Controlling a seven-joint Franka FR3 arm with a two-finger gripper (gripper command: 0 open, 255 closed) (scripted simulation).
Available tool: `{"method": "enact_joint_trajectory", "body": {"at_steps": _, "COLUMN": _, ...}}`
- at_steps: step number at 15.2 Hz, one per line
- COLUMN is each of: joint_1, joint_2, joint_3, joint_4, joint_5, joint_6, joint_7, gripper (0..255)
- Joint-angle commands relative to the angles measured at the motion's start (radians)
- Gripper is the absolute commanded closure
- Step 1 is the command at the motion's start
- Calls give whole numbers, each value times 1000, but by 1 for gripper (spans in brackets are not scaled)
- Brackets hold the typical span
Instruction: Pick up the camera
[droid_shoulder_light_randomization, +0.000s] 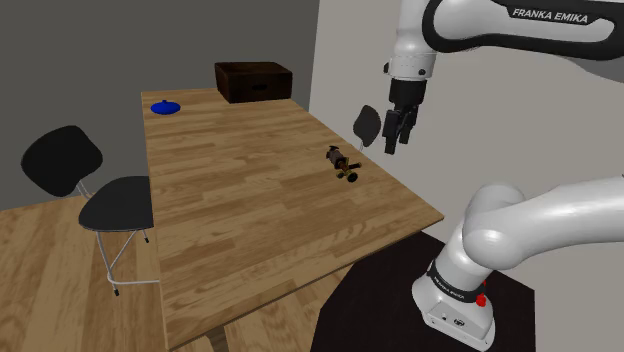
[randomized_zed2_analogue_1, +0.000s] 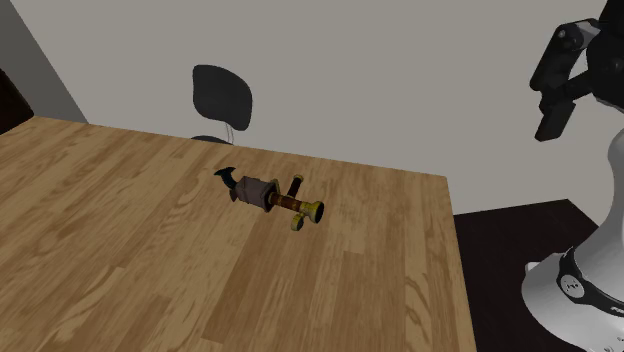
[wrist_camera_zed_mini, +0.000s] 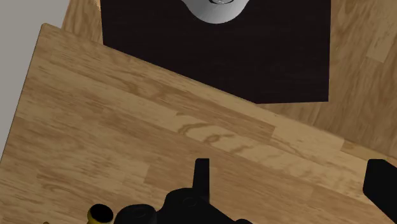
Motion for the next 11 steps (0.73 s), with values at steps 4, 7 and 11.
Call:
{"method": "enact_joint_trajectory", "body": {"at_steps": 4, "joint_1": -14, "joint_2": 77, "joint_3": -46, "joint_4": -3, "joint_5": -31, "joint_6": 75, "joint_7": -47, "gripper": 0}}
{"method": "enact_joint_trajectory", "body": {"at_steps": 7, "joint_1": -26, "joint_2": 165, "joint_3": -92, "joint_4": 6, "joint_5": -57, "joint_6": 149, "joint_7": -93, "gripper": 0}}
{"method": "enact_joint_trajectory", "body": {"at_steps": 11, "joint_1": -39, "joint_2": 294, "joint_3": -150, "joint_4": 37, "joint_5": -77, "joint_6": 242, "joint_7": -155, "gripper": 0}}
